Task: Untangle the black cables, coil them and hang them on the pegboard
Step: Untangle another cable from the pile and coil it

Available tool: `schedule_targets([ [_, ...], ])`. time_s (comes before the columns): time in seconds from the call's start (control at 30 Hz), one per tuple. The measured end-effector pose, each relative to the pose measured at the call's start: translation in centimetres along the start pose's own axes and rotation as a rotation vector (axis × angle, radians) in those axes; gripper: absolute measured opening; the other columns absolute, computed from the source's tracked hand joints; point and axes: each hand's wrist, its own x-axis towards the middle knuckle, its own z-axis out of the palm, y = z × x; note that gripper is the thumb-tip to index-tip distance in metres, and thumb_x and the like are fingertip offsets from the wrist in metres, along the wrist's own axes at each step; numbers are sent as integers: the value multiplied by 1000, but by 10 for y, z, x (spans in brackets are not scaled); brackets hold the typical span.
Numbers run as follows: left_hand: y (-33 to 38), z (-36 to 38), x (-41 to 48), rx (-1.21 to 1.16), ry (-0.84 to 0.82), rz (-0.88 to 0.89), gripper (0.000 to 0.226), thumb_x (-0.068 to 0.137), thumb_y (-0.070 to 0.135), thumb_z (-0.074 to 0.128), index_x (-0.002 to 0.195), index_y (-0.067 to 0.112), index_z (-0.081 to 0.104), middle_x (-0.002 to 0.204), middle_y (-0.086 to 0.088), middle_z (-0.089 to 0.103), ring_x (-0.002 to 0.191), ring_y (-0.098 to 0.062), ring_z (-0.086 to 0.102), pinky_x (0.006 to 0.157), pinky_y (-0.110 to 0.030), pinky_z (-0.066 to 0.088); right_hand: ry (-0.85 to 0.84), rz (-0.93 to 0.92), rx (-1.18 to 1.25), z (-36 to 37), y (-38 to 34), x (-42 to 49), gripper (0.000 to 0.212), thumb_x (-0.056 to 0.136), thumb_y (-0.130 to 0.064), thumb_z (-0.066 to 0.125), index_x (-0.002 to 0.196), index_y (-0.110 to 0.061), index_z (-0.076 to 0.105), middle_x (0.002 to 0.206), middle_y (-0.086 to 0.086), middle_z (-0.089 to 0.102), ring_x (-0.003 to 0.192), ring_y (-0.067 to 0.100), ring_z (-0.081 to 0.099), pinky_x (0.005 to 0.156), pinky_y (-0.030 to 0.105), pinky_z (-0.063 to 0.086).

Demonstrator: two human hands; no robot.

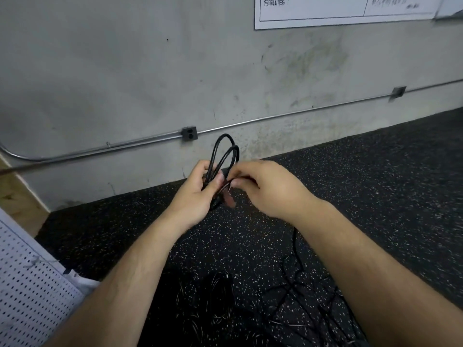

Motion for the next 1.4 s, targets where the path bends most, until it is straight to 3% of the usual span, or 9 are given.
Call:
schedule_targets([
  [0.17, 8, 4, -8, -287, -64, -71, 43, 94, 59, 44, 110, 21, 54, 56, -4, 55, 49, -24, 54, 96, -54, 52, 233, 131, -25, -11, 0, 3, 40, 92, -56, 64, 106, -20, 61, 95, -4, 70, 87, 17, 65, 75, 41, 56],
  [0.33, 13, -2, -10, -565, -215, -77, 44, 96, 53, 53, 92, 9, 56, 53, 6, 35, 42, -10, 32, 86, -34, 56, 306, 256, -19, -25, 5, 3, 60, 75, -74, 67, 96, -19, 55, 79, -4, 63, 71, 15, 61, 62, 35, 52],
  [0.43, 21, -15, -9, -754, -192, -59, 27, 100, 35, 51, 85, 13, 57, 52, 11, 32, 39, -5, 31, 78, -34, 58, 157, 247, 142, -17, 26, -8, 46, 83, -68, 62, 92, -23, 56, 77, -6, 63, 66, 10, 58, 59, 29, 50],
  [0.6, 25, -43, -4, -997, -67, -48, 31, 105, 35, 44, 83, 18, 57, 49, 10, 32, 37, -4, 31, 71, -25, 56, -69, 350, 349, 16, 87, -42, 52, 87, -69, 44, 79, -18, 54, 68, -3, 58, 62, 12, 53, 65, 40, 48],
  [0.77, 30, -66, -2, -1108, 71, 13, 34, 109, 37, 38, 83, 20, 53, 48, 10, 32, 36, -6, 32, 71, -19, 54, -326, 523, 274, 54, 146, -73, 55, 72, -97, 38, 88, -44, 44, 82, -21, 46, 76, -4, 44, 85, 29, 40],
  [0.93, 20, -59, 1, -933, 68, -27, 24, 103, 33, 45, 89, 17, 55, 54, 11, 33, 41, -5, 31, 73, -27, 58, -124, 462, 308, 41, 117, -50, 26, 107, -40, 38, 91, -22, 48, 74, -3, 45, 65, 10, 42, 60, 27, 38],
  [1.07, 17, -42, -1, -818, -19, -83, 16, 94, 21, 47, 100, 9, 57, 62, 6, 40, 46, -8, 36, 68, -33, 58, 140, 391, 562, 33, 88, -22, 25, 109, -34, 38, 98, -29, 59, 63, -11, 44, 58, 12, 36, 56, 35, 33],
  [1.2, 13, -29, -3, -740, -72, -138, 30, 94, 3, 31, 109, 4, 58, 64, 0, 42, 47, -13, 37, 61, -34, 53, 245, 284, 616, 23, 65, -8, 25, 109, -28, 41, 121, -28, 63, 61, -18, 46, 54, 5, 38, 51, 20, 32],
  [1.4, 14, -21, -3, -668, -42, -164, 29, 103, 32, 46, 101, 6, 58, 61, -2, 39, 48, -16, 38, 54, -34, 45, 149, 237, 464, 21, 45, -10, 25, 108, -25, 47, 125, -22, 63, 65, -28, 58, 58, -7, 52, 57, 10, 39],
])
